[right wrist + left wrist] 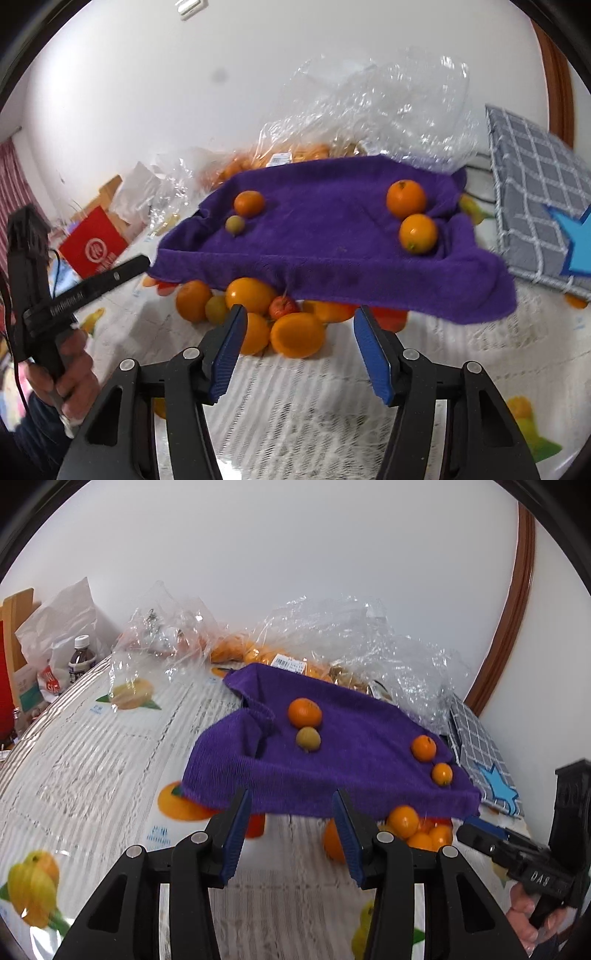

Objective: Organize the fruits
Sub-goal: 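Grasp an orange from the row with the right tool while the left tool grasps a large orange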

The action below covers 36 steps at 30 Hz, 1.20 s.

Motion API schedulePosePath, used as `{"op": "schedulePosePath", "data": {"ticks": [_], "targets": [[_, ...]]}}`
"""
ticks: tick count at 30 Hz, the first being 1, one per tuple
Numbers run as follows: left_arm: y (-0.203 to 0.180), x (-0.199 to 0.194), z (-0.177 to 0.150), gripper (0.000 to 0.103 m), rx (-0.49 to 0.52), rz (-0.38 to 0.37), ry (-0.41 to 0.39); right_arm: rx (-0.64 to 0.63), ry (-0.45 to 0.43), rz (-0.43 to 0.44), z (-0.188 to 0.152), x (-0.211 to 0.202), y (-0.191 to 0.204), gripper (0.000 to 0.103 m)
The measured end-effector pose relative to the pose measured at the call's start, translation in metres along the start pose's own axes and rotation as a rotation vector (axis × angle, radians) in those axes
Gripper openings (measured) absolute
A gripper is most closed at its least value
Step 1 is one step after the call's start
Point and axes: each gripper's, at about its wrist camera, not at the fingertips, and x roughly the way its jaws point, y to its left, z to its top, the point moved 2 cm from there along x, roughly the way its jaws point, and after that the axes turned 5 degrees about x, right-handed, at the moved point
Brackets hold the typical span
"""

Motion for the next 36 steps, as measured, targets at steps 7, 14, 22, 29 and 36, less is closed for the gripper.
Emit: {"op": "schedulePosePath", "data": {"ticks": [7,14,22,29,36], "targets": [[0.002,0.004,-0.006,0.044,-0.024,-0.017,0.046,-0.006,0.048,-0.032,-0.006,0.013,0.001,0.047],[0.000,0.008,-0.008,0.044,-0.027,-0.021,0.074,-0.002,0.072,-0.045,-0.009,0.018,0.001,0.039],[0.001,0.010,-0.009,0.044,-0.032,-0.019,0.086,0.018,0.049,-0.035,-0.008,0.013,-0.003,0.030],[-0.002,0.011,-0.012,0.044,-0.024,-0.016,0.103,0.097,-0.014,-0.064,-0.002,-0.004,-0.024,0.026],[-0.006,0.010,-0.013,0.044,-0.011,-0.023,0.104,0.000,0.069,-0.051,-0.011,0.011,-0.004,0.045]]}}
